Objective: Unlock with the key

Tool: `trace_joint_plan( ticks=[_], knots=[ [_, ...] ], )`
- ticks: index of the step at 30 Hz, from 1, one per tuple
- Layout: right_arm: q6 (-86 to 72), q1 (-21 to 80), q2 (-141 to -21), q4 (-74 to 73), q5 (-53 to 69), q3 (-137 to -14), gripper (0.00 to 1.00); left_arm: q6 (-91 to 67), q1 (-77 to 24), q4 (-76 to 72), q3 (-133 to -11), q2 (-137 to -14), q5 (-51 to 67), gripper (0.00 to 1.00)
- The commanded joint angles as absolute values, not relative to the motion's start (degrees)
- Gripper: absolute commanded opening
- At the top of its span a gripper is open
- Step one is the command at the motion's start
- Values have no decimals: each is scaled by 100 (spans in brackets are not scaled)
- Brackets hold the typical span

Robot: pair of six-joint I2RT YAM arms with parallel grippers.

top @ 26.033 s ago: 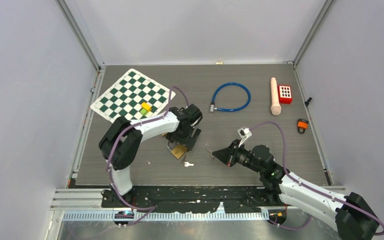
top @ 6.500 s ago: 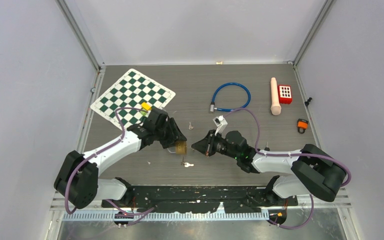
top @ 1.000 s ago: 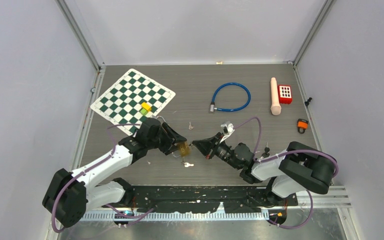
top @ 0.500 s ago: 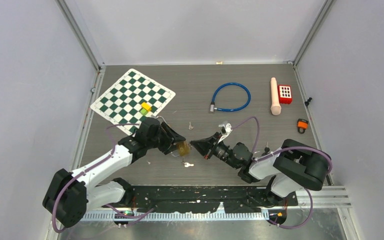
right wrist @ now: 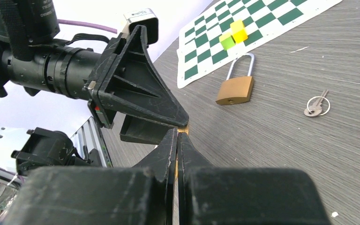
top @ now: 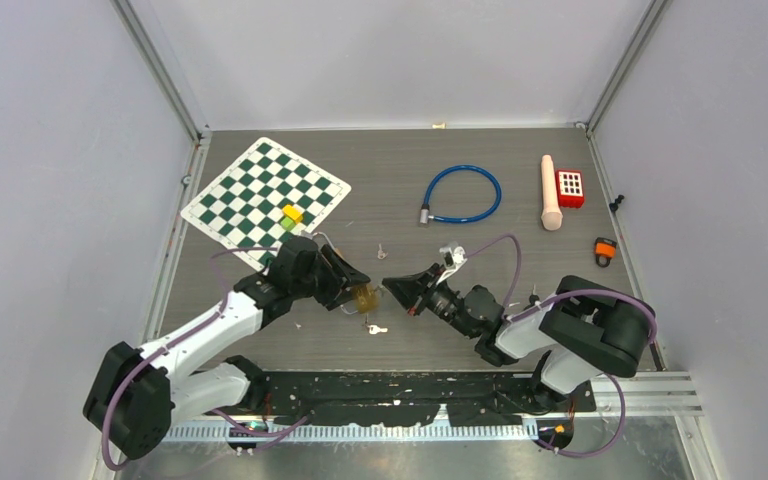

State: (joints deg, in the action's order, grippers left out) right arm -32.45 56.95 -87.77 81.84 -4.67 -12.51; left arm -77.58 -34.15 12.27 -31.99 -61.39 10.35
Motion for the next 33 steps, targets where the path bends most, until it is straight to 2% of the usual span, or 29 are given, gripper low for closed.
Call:
trace_joint_plan(
  ticks=[1,10,20,33],
  knots=[
    [-3362,5766,-8934,8284,-697,-1128,5,-8010,-3444,207,-3420,-5849,1540,0],
    [-3277,5785,-9188,8767,-298,-1182,5,-8127,-3441,200,-3351,-5869,1520,0],
    [-2971,5970,-9019,8470,122,-1315,5,-8250,-3433,251,-3384,-5941,1341,0],
    [-3044,6160,-9000,8191,-360,-1306,5,-8309,-3413,231,-3414,-5717,1173,0]
  ],
)
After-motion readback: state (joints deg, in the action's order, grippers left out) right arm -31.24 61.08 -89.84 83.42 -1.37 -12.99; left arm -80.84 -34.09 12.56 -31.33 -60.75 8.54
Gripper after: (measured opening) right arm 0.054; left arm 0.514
